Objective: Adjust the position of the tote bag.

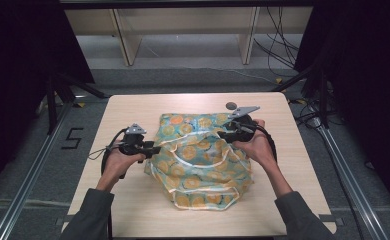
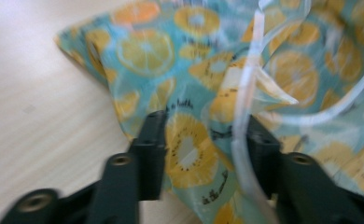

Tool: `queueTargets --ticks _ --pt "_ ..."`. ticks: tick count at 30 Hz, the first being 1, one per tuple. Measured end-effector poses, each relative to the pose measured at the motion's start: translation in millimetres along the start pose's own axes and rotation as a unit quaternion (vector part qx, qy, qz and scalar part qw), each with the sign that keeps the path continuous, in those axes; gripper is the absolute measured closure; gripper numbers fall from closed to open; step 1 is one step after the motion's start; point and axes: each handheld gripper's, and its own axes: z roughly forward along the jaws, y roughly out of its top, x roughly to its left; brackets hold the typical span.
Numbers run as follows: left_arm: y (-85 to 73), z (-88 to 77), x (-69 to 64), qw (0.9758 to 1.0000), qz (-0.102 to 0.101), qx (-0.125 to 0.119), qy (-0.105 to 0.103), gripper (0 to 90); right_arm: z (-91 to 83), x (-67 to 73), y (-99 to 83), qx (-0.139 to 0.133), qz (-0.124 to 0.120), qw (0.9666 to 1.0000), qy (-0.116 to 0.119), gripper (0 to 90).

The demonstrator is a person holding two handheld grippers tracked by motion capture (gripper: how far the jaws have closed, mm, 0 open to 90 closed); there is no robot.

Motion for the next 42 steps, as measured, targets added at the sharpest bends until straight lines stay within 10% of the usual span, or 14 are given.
queueTargets --ticks 8,17,27,34,42 --pt "15.5 -32.6 -26.5 0.9987 0.050 -0.010 0.004 45.2 -28.7 49.4 -24.5 -0.004 -0.061 0.9956 0.070 59.0" --pt "11.5 -44.4 -29.1 0.9989 0.042 -0.012 0.014 41.8 -10.8 83.4 -50.3 0.054 -0.098 0.9877 0.109 58.3" --pt "11.4 -35.5 -56.2 0.9979 0.041 -0.007 -0.051 39.5 18.2 102.9 -60.3 0.102 -0.136 0.9825 0.077 54.6" --pt "14.3 -30.7 -75.0 0.9955 0.055 -0.002 -0.077 37.9 25.7 101.7 -58.6 0.105 -0.182 0.9756 0.064 87.5" --pt "12.2 -5.6 -91.8 0.9913 0.094 0.018 -0.090 36.1 10.1 87.6 -38.5 0.063 -0.145 0.9849 0.071 90.0"
